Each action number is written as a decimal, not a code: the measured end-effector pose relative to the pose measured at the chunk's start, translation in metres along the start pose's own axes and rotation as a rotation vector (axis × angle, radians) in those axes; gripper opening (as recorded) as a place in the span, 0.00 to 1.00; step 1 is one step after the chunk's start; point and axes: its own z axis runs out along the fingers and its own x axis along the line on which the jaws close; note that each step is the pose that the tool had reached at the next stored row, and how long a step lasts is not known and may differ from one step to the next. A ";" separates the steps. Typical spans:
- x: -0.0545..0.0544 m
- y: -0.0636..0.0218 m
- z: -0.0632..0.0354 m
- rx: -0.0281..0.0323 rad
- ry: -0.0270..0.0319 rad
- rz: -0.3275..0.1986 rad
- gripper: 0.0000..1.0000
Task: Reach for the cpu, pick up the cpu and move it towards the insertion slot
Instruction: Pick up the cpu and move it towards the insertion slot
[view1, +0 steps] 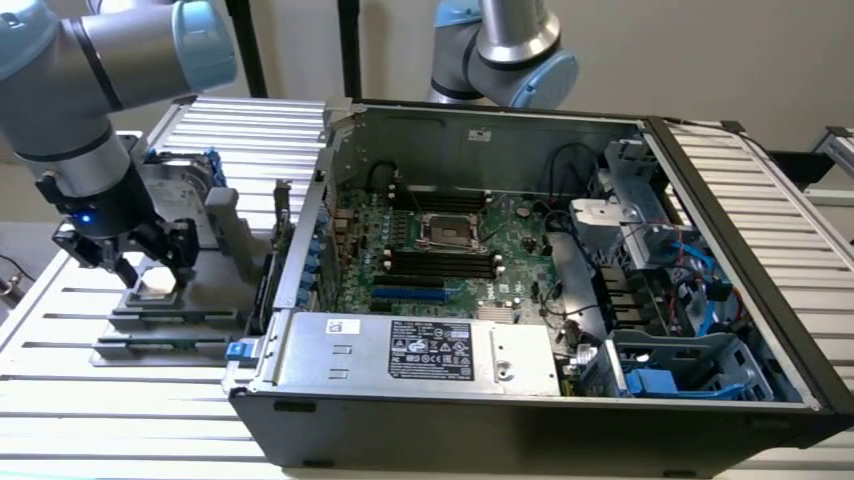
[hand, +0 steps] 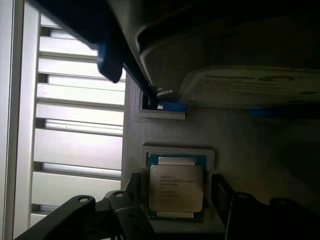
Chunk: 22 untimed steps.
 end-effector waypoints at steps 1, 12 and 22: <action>0.000 0.0001 0.0003 0.0000 0.0001 0.000 0.67; 0.000 0.0004 0.0010 -0.0003 0.0041 0.002 0.56; -0.001 0.0006 -0.0126 -0.0025 0.0303 0.003 0.55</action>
